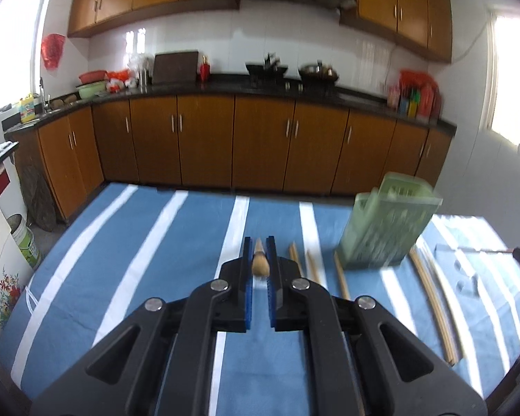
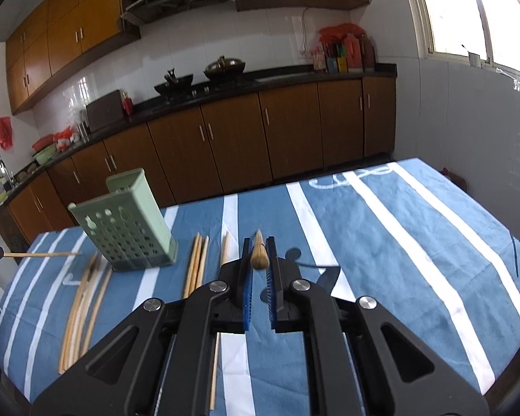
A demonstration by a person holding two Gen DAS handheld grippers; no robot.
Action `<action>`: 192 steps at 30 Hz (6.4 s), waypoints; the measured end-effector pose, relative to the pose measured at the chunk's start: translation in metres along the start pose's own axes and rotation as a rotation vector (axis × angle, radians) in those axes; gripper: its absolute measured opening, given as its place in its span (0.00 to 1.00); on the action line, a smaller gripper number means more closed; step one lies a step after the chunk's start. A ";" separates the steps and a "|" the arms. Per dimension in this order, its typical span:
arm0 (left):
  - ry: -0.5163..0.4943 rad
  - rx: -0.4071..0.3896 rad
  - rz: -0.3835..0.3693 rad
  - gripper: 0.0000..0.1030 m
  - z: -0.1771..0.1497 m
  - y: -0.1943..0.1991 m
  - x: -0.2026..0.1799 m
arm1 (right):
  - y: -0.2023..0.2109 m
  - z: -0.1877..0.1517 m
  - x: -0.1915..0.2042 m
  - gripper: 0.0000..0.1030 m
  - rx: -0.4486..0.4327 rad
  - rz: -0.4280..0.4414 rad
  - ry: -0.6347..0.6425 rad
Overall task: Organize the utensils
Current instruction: 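Lift both held chopsticks and carry them over the green utensil holder, then open the left tool over the holder while the right tool releases its chopstick, then close the right tool on another chopstick while the left tool grasps one too, then lift both chopsticks and carry them above the green utensil holder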
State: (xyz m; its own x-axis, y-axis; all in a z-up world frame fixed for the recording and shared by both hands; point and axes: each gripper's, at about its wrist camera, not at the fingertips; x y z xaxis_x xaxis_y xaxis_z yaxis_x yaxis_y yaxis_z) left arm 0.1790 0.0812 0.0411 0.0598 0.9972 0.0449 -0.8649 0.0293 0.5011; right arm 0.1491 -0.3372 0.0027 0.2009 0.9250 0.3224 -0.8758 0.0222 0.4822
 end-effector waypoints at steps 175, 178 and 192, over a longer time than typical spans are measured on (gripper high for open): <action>-0.084 0.382 -0.040 0.08 -0.093 -0.093 -0.033 | -0.086 -0.080 0.025 0.08 0.309 -0.064 0.142; -0.082 0.354 -0.035 0.08 -0.087 -0.082 -0.029 | -0.070 -0.069 0.021 0.08 0.264 -0.047 0.125; -0.005 0.107 -0.039 0.08 -0.023 -0.018 -0.012 | -0.016 -0.013 0.020 0.08 0.063 0.020 0.058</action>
State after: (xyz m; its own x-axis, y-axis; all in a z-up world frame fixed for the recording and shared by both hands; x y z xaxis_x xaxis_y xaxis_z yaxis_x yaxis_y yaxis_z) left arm 0.1821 0.0707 0.0117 0.0955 0.9950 0.0277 -0.8037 0.0607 0.5919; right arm 0.1614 -0.3147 -0.0089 0.1565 0.9455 0.2857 -0.8497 -0.0186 0.5269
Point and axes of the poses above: each gripper's, at about its wrist camera, not at the fingertips, and y roughly against the way its jaws point, x to its left, z to its top, and after that the axes turned 9 degrees about -y, right-handed
